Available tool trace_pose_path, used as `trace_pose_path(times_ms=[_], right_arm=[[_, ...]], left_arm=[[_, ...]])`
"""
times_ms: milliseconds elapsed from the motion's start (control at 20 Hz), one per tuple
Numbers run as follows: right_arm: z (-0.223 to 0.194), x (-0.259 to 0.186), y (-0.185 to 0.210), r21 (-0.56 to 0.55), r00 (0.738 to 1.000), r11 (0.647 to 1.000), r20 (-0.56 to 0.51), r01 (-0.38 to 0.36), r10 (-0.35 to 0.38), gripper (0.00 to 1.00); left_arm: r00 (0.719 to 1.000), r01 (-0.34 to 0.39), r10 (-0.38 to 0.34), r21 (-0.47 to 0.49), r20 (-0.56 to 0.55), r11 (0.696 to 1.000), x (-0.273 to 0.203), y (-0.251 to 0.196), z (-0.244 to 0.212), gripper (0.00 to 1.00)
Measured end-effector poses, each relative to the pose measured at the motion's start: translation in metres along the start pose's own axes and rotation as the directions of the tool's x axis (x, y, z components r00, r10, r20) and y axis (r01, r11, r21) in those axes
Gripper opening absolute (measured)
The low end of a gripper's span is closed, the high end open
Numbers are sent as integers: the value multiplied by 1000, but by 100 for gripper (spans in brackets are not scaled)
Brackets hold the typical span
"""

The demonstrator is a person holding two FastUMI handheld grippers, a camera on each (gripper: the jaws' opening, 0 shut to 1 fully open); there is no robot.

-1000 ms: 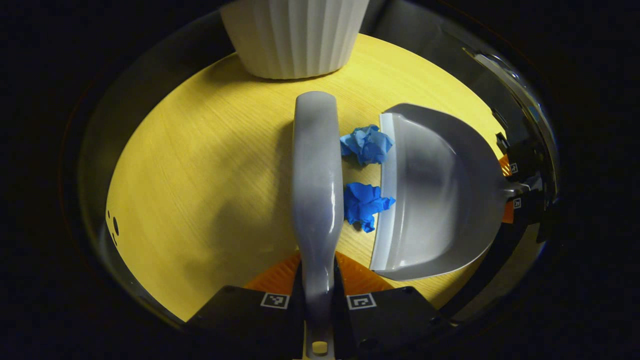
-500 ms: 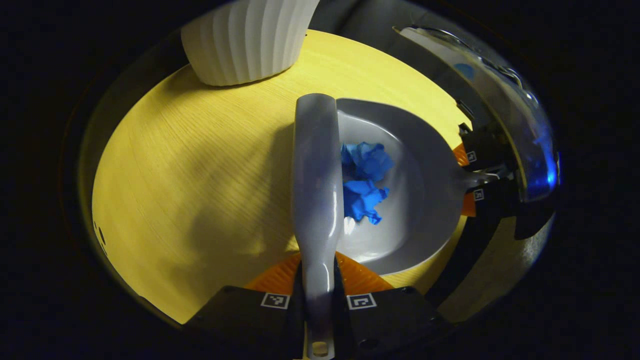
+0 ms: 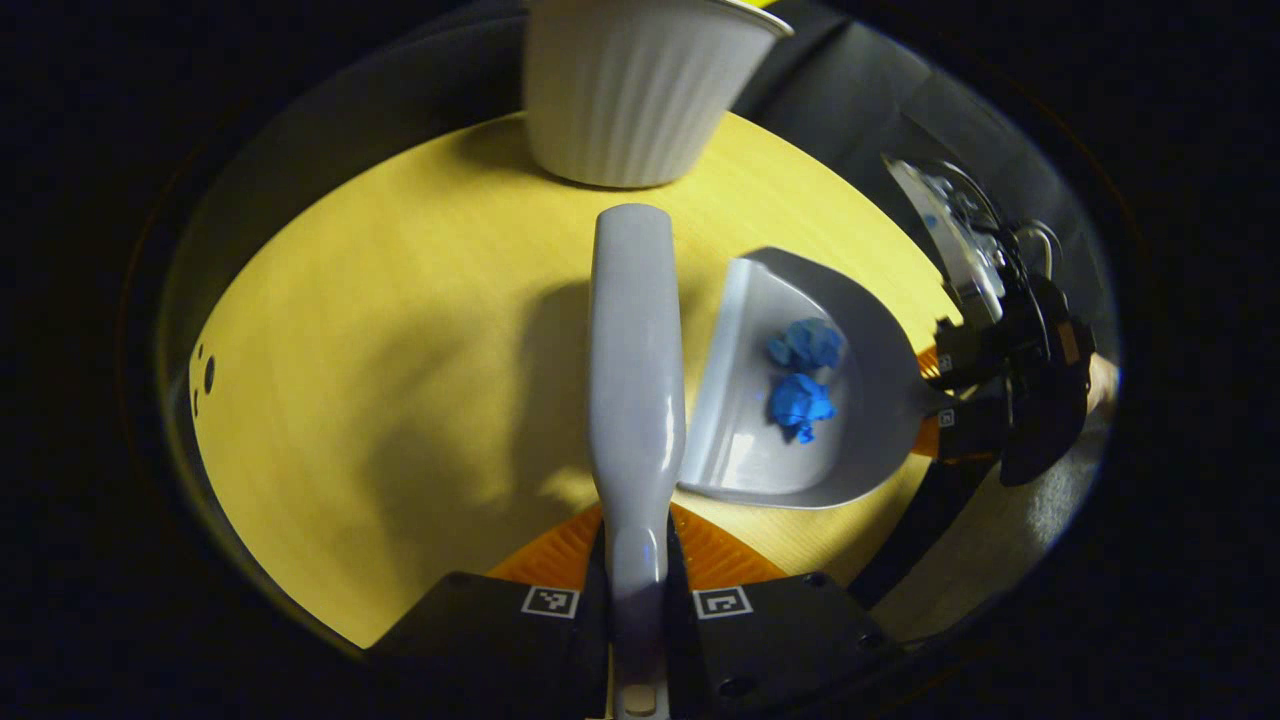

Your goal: Pick up the small broom and dustpan from the desktop, sweep the trash into the dustpan with the broom, and then empty the trash into the garbage bin.

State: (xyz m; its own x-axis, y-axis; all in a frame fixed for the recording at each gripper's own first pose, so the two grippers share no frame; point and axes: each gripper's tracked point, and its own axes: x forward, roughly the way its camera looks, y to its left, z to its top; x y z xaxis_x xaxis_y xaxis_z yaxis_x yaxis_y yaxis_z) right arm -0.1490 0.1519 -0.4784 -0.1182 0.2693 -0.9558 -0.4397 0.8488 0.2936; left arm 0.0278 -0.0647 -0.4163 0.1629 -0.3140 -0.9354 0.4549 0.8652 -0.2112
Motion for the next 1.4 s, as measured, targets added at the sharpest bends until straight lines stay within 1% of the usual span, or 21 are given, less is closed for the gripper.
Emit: trace_pose_path(times_ms=[50,100,250,350,450,500,650,700,950,1000,1050,1150,1200,1250,1300,1400], right_arm=[[1,-2,2,10,1000,1000,0,0,0,36],[2,-4,2,18,1000,1000,8,0,0,36],[7,-14,3,43,1000,999,21,8,-8,36],[9,-24,2,63,999,998,37,21,-24,36],[10,-39,-2,93,997,995,55,41,-46,36],[10,-48,-5,110,996,993,69,51,-59,36],[15,-80,-18,173,990,983,116,61,-81,36],[19,-91,-23,196,988,978,128,64,-90,36],[41,-163,-76,329,964,938,196,106,-178,36],[46,-176,-88,360,959,926,206,111,-195,36],[51,-189,-98,393,954,913,216,112,-210,36],[64,-210,-122,449,941,886,240,112,-240,36],[72,-225,-132,466,932,877,251,119,-260,36],[80,-239,-143,478,924,869,260,131,-282,36],[90,-248,-152,487,916,862,267,140,-300,36],[108,-263,-168,502,900,851,283,155,-331,35]], left_arm=[[999,-38,37,-15,-13,999,-1,15,-6,27],[998,-57,56,-35,-26,998,1,25,-13,27],[994,-98,94,-62,-59,993,13,39,-24,27],[989,-119,113,-67,-95,991,28,31,-35,27],[989,-115,107,-69,-101,991,35,30,-39,27],[987,-114,106,-61,-118,992,34,34,-44,27],[985,-120,119,3,-127,993,34,32,-42,28],[985,-122,123,12,-124,992,35,30,-42,28],[988,-113,113,4,-104,994,34,29,-43,28],[988,-111,112,13,-106,994,35,31,-43,31],[988,-106,108,24,-108,994,34,32,-43,28],[989,-96,100,36,-111,995,35,35,-44,28],[989,-92,96,39,-111,995,35,35,-44,27],[990,-89,93,41,-108,995,35,35,-43,24],[990,-87,91,42,-106,995,35,35,-43,27],[990,-83,87,47,-106,995,35,35,-43,27]])
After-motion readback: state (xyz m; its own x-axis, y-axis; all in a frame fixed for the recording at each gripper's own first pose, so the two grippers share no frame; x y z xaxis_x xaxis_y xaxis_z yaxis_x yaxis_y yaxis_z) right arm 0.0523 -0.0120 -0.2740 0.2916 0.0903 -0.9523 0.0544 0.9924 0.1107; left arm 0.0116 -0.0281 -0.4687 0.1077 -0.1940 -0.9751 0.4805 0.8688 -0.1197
